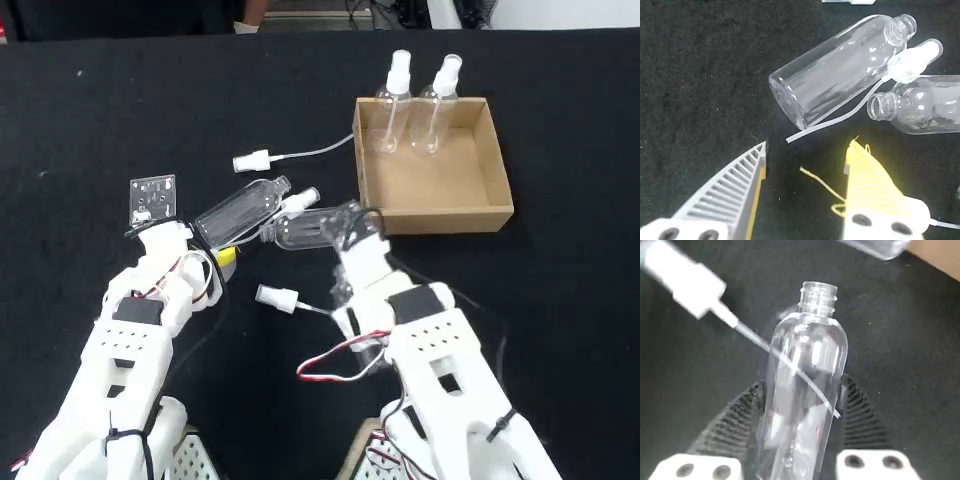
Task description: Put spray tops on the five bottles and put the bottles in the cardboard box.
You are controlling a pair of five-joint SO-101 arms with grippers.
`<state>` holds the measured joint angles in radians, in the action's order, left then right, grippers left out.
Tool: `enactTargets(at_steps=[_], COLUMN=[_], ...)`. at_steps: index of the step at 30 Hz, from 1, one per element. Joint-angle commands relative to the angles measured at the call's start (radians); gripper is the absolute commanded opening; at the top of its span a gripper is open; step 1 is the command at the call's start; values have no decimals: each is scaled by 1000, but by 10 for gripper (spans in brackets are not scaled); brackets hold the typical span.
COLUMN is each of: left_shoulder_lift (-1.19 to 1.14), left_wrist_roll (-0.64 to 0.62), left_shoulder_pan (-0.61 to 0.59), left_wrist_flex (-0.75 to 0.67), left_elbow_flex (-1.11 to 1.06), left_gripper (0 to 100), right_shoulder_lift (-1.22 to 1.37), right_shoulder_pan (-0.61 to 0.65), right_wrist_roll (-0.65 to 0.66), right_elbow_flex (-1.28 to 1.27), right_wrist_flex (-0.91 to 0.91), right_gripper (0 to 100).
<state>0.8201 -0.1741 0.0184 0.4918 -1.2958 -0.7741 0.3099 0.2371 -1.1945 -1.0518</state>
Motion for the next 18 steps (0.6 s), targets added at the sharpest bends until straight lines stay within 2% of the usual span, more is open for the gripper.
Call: enactTargets(at_steps=[1,6,9,11,13,18], left_shoulder_lift=[21,21,21,21,21,21], left_wrist_roll=[-3,-3,-5,-5,-3,-3], left_shoulder_pan=[-10,-10,-10,-10,-10,-10], left_wrist_flex=[-12,-12,-12,-12,-12,-12], left_elbow_flex=[5,5,5,5,5,5], left_gripper=[242,242,242,242,242,242], right_shoulder_lift=[-7,-5,30,90,145,269], right_shoulder_pan=[-109,-183,-187,-187,-187,-181], right_wrist_roll=[235,471,534,531,496,336], right_elbow_flex=[93,154,143,145,177,361], right_wrist_flex=[-84,-107,-126,-137,-141,-261], right_gripper=[106,110,201,289,323,244])
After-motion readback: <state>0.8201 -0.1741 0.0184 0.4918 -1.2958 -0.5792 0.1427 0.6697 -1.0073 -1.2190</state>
